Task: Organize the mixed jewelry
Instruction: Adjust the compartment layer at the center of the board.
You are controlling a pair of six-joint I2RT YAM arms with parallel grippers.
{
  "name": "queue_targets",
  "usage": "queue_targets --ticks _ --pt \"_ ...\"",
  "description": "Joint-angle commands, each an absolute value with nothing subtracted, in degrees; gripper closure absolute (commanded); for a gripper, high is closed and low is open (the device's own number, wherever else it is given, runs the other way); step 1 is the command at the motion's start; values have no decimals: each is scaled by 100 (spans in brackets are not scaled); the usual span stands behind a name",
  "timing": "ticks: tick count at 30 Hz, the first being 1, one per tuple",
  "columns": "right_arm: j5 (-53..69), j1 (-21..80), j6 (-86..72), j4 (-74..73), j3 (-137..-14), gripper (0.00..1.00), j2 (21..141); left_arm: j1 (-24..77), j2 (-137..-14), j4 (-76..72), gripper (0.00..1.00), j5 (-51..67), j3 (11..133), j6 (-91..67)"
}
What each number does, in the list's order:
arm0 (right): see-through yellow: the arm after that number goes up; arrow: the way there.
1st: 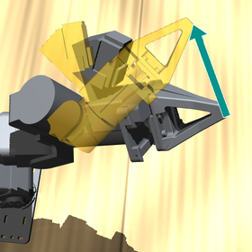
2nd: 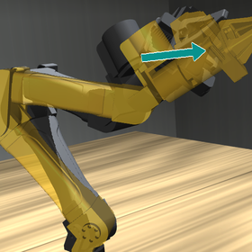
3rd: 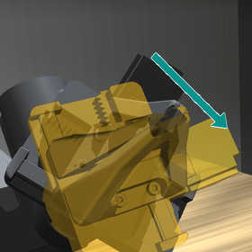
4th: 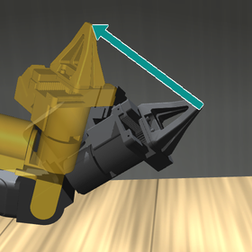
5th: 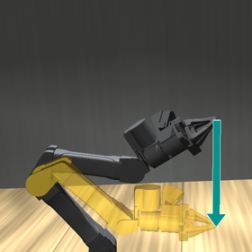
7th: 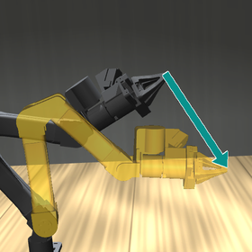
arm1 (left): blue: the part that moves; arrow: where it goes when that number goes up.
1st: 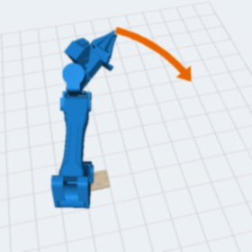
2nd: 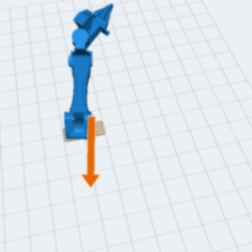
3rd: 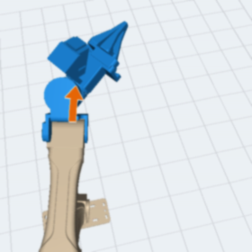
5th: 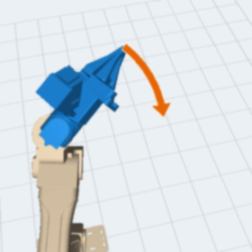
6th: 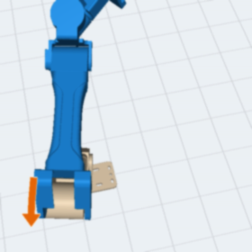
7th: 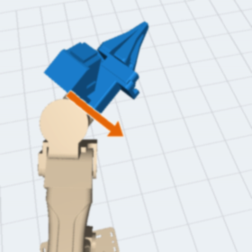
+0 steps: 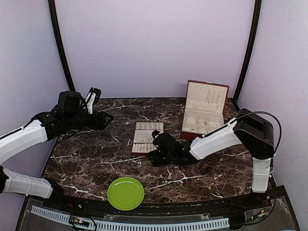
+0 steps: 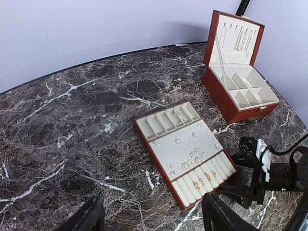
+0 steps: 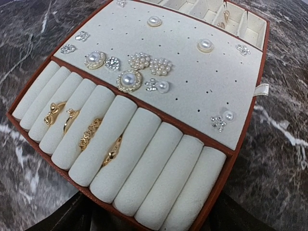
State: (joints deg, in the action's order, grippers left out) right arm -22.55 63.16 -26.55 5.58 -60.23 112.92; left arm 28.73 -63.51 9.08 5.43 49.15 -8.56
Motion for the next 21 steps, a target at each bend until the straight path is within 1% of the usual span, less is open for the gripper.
queue_targets --ticks 1,3,5,7,9,13,21 --pt "-1793 5902 -2496 645 -6582 17 11758 2865 -6243 856 28 532 4808 -795" --pt "-1678 5825 -2358 560 -6833 16 11790 2865 -6264 852 28 490 4808 -785" --pt "-1580 5814 -2234 410 -7020 12 11698 2865 -6265 853 28 385 4800 -744" --pt "-1412 5818 -2137 235 -7148 5 11500 2863 -6235 848 28 232 4791 -671" --pt "-1304 5818 -2101 33 -7197 2 11220 2865 -6199 820 28 80 4761 -608" --pt "-1215 5814 -2197 -489 -7074 2 10503 2863 -6178 734 28 -306 4688 -507" --pt "-1550 5636 -2879 -1538 -6691 2 9209 2865 -6231 636 28 -192 4675 -521"
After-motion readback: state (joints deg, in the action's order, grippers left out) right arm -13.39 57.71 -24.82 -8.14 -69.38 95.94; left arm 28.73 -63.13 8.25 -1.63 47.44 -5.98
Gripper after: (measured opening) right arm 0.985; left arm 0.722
